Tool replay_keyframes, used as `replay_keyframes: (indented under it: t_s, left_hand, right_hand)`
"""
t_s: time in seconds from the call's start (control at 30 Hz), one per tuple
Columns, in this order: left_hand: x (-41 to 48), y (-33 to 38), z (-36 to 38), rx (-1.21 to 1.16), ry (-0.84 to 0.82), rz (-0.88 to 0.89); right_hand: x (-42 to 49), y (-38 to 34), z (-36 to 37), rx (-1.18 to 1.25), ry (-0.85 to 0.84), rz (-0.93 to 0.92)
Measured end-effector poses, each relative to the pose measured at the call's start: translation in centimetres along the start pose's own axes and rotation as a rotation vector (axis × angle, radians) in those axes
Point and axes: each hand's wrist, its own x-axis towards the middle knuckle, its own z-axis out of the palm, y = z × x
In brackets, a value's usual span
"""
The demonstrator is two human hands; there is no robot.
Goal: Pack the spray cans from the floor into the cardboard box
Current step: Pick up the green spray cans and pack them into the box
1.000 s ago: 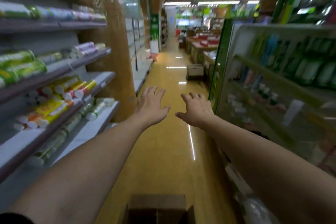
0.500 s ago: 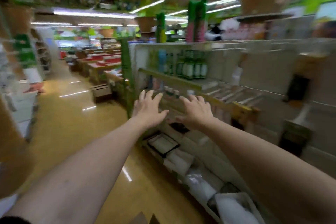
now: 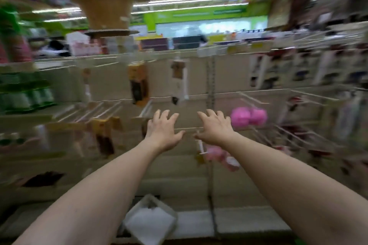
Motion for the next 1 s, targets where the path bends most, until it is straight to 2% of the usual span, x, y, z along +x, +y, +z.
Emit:
replay_keyframes:
  t_s: [0.23, 0.43, 0.73, 1.0]
  left_hand:
    - [2.8, 21.0, 3.1, -0.095, -0.027, 0.296]
    - [4.2, 35.3, 6.2, -0.211, -0.063, 0.506]
    - [3.9, 50.7, 12.8, -0.308, -0.215, 0.804]
    - [5.6, 58.5, 19.4, -0.332, -0.377, 1.037]
  right_hand:
    - [-7.0, 19.0, -4.2, -0.057, 0.011, 0.253]
    - [-12.9, 31.1, -5.7, -0.088, 0.005, 0.46]
    - [-20.6, 42.5, -4.5, -0.118, -0.089, 0.805]
    - [-23.8, 47.8, -0.7, -0.072, -0.144, 1.129]
